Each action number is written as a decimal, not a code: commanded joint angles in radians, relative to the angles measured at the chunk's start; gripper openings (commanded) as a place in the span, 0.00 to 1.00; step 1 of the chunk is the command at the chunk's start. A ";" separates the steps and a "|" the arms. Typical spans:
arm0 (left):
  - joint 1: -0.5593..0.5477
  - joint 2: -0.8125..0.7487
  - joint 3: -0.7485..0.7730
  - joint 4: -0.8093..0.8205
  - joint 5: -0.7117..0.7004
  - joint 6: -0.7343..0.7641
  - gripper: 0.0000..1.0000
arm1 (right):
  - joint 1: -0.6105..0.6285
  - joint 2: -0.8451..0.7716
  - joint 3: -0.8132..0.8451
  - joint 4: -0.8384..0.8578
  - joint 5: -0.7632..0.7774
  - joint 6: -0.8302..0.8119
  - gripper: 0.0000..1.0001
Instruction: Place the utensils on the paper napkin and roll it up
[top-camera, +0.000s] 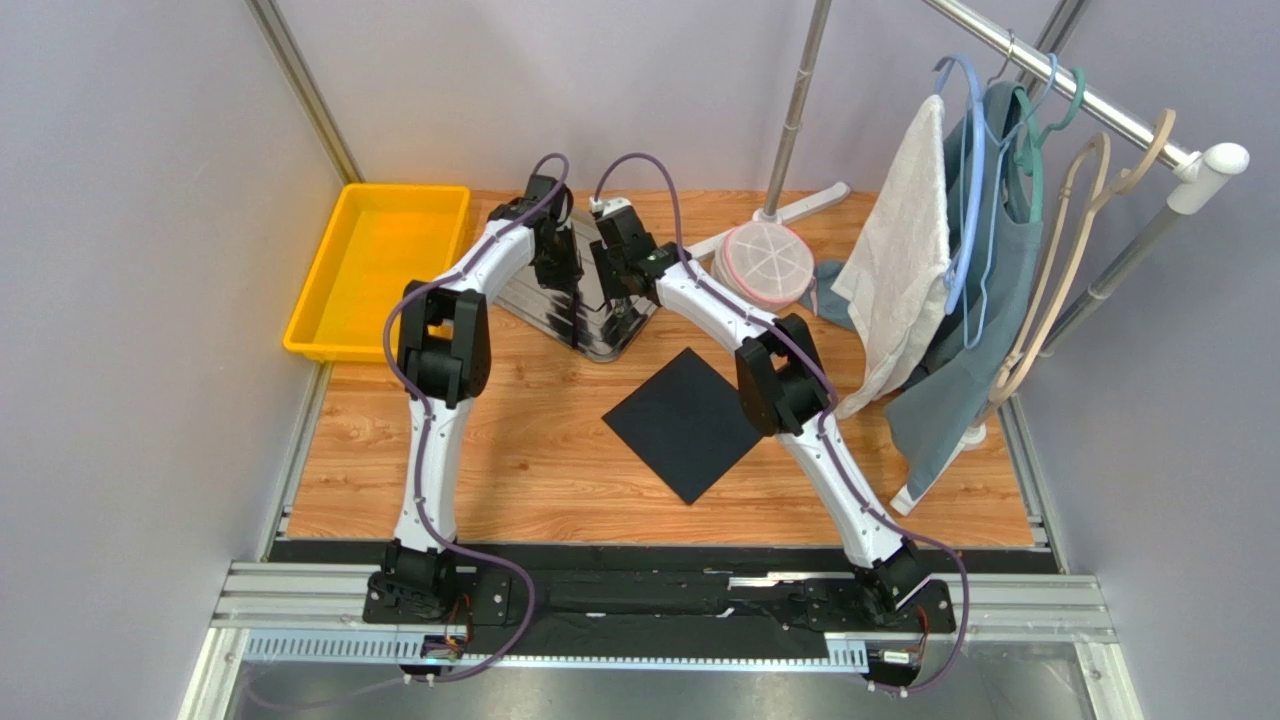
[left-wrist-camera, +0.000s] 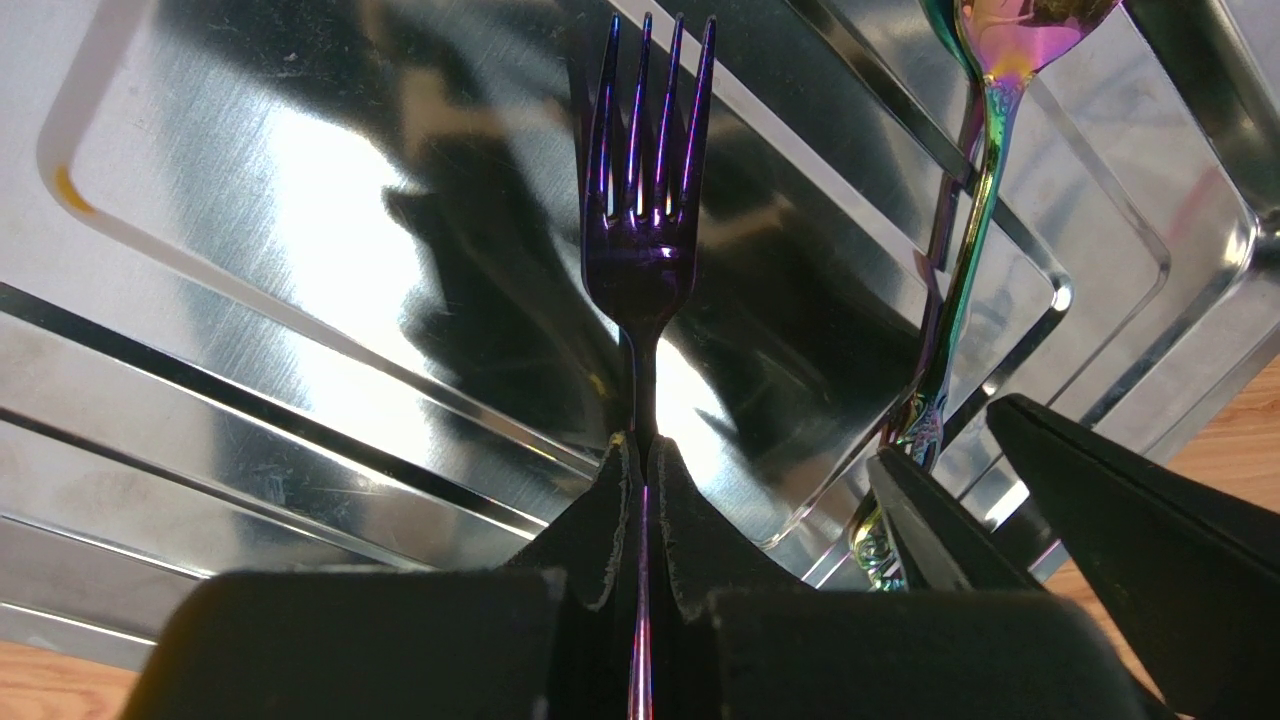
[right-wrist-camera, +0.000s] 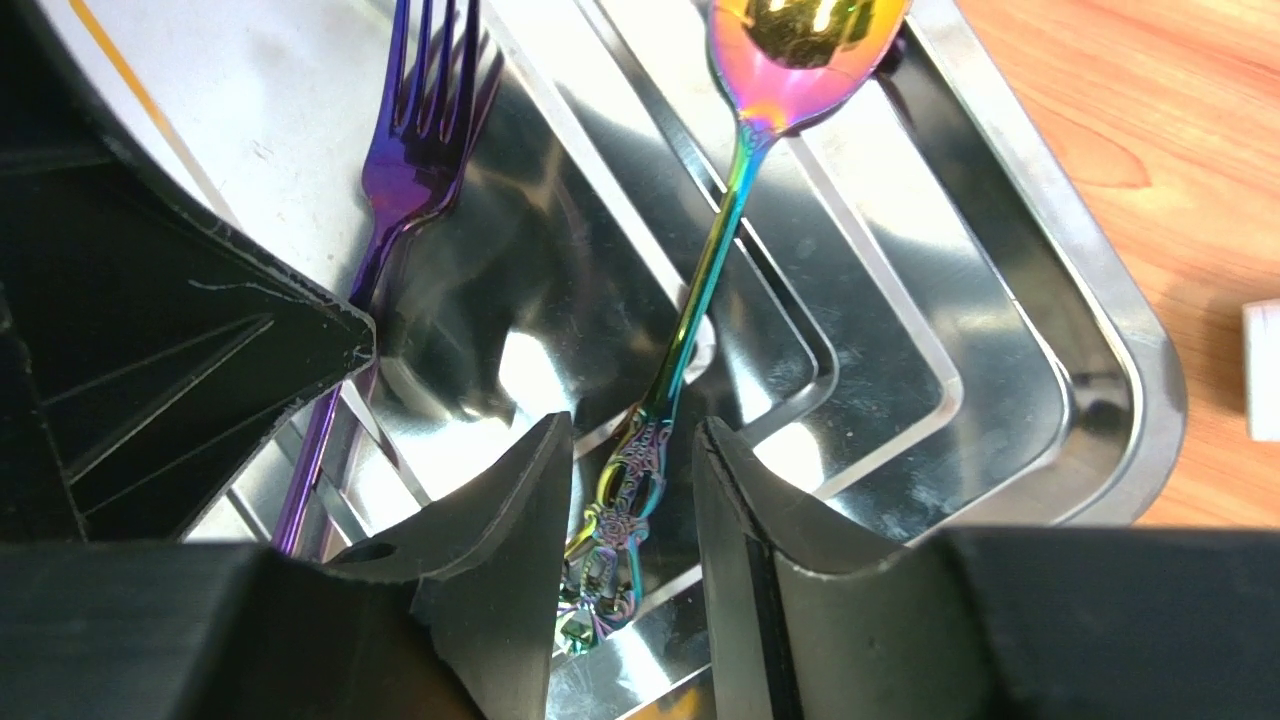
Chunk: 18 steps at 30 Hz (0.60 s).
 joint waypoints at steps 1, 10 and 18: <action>0.012 -0.056 -0.011 -0.036 0.007 -0.020 0.00 | 0.022 0.008 0.037 0.028 0.060 -0.050 0.39; 0.023 -0.065 -0.023 -0.049 0.029 -0.028 0.00 | 0.030 0.025 0.031 -0.064 0.066 -0.068 0.35; 0.026 -0.055 -0.010 -0.048 0.044 -0.031 0.00 | 0.028 0.036 0.037 -0.138 0.066 -0.104 0.35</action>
